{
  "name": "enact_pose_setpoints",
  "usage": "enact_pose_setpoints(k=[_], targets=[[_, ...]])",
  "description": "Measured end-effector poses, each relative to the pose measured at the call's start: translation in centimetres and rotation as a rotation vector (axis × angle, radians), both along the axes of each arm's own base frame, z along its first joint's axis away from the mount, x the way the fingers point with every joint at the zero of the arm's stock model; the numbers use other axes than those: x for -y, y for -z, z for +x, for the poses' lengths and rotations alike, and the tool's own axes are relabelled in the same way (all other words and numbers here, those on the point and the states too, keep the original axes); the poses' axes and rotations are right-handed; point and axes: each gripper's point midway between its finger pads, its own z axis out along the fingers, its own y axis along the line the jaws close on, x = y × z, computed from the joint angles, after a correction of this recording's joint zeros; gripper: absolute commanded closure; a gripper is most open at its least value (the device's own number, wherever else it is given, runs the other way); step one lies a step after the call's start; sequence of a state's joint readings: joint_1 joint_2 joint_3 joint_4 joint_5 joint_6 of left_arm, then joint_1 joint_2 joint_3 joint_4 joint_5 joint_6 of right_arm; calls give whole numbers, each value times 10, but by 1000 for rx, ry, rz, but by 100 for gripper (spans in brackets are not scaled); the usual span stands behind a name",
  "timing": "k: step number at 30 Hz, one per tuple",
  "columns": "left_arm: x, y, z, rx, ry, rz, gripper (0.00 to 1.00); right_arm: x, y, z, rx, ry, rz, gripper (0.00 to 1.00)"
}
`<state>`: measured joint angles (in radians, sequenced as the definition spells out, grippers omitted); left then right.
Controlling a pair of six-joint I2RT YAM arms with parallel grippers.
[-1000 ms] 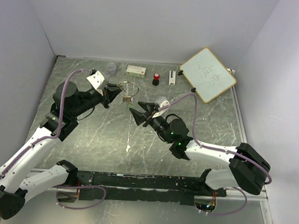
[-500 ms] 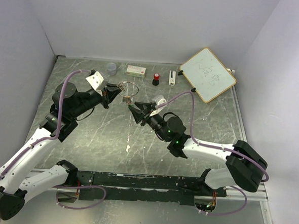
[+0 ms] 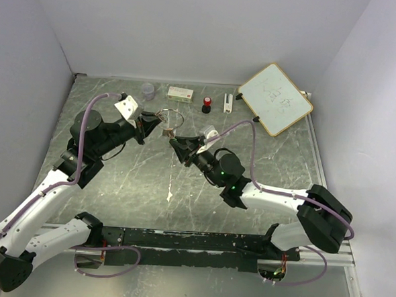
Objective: Remove the keys from the keyring
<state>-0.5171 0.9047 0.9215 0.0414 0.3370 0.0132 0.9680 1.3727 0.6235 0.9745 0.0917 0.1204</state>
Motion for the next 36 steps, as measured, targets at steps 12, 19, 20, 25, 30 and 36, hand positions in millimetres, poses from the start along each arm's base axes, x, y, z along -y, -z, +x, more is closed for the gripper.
enact_pose_setpoints(k=[12, 19, 20, 25, 30, 36], targets=[[0, -1, 1, 2, -4, -4, 93, -3, 0, 0, -12, -12, 0, 100], [-7, 3, 7, -11, -61, -2, 75, 5, 3, 2, -34, 28, -35, 100], [-9, 4, 9, -15, -75, 0, 72, 9, 2, 2, -39, 37, -43, 100], [-17, 4, 18, -17, -143, -6, 54, 29, -9, 0, -67, 98, -85, 100], [-18, 17, 28, -34, -175, 3, 48, 45, -35, 2, -73, 176, -131, 100], [-15, 46, 34, -84, -183, 29, 48, 61, -58, 11, -79, 273, -187, 100]])
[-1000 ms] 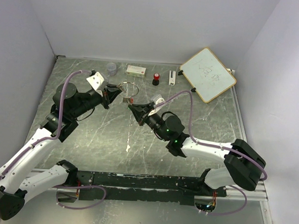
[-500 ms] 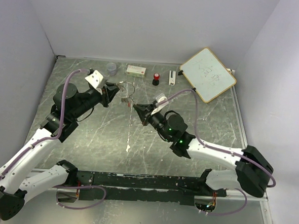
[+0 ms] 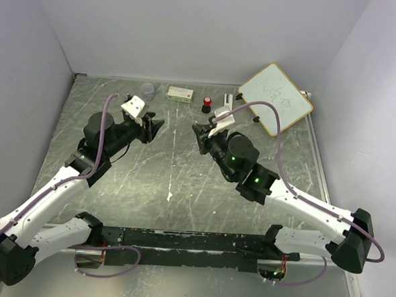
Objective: Remove the keys from the keyring
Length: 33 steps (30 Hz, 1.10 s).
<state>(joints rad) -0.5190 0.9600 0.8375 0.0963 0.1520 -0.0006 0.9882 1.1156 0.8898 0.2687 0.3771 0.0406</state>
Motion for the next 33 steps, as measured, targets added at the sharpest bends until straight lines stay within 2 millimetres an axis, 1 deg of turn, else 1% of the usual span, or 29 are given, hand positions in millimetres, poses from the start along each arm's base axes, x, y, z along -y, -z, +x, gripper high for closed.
enact_pose_setpoints(k=[5, 11, 15, 18, 23, 28, 33], targets=[[2, 6, 3, 3, 0, -5, 46, 1, -17, 4, -20, 29, -36, 100], [6, 14, 2, 18, 17, -33, 46, -9, -18, 8, -88, 29, -112, 100], [9, 13, 0, 29, 38, -58, 47, -17, -24, 9, -135, 16, -157, 100], [12, 10, -1, 42, 55, -80, 45, -20, -25, 5, -159, 4, -192, 100], [18, 12, -8, 56, 99, -114, 38, -18, -22, -2, -186, -6, -242, 100], [25, 12, -16, 68, 156, -148, 36, -23, -11, -4, -204, -9, -290, 100], [31, 2, -22, 101, 202, -189, 36, -33, 1, -6, -224, -15, -350, 100]])
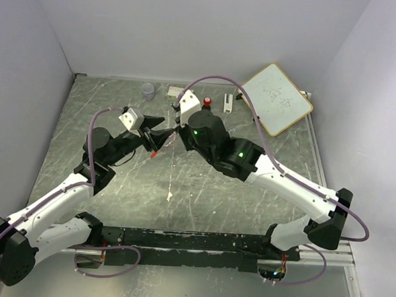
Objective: Remove the keys from the keyring
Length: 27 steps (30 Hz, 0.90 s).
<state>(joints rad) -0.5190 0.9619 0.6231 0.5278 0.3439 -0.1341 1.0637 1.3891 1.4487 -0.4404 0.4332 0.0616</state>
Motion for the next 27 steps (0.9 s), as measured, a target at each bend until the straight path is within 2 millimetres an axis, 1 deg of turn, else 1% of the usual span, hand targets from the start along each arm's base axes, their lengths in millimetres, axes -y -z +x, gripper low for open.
enact_pose_setpoints(k=[6, 12, 18, 21, 25, 27], targets=[[3, 4, -5, 9, 29, -16, 36, -9, -4, -2, 3, 1, -46, 100], [5, 9, -11, 24, 56, -31, 33, -10, -8, -7, 15, 13, -81, 100], [4, 18, -19, 56, 75, -47, 34, -13, -7, -10, 22, 15, -92, 100], [3, 15, -20, 78, 76, -58, 35, -15, -6, -11, 22, 12, -95, 100], [3, 3, -23, 129, 87, -82, 34, -17, -5, -13, 22, 6, -97, 100], [4, 1, -25, 146, 96, -92, 34, -18, -5, -14, 22, 4, -99, 100]])
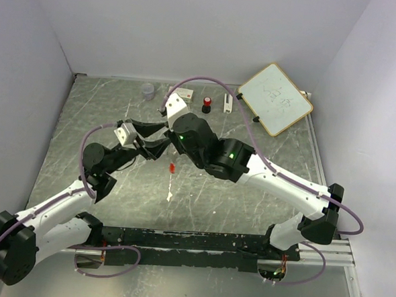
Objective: Remove the keys from the keyring
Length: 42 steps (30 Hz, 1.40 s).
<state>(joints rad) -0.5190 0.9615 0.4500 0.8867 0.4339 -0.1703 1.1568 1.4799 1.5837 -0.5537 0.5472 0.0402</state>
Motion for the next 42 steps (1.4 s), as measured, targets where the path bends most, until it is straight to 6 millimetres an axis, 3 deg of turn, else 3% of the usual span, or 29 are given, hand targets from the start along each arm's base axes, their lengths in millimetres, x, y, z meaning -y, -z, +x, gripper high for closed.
enact_pose_setpoints(k=[9, 22, 42], targets=[[6, 10, 0, 0, 33, -14, 32, -2, 1, -2, -1, -6, -2, 100], [8, 10, 1, 5, 44, -26, 32, -5, 4, -3, -4, -13, -9, 100], [11, 23, 7, -19, 40, -13, 39, -9, 8, -6, -2, -24, -25, 100]])
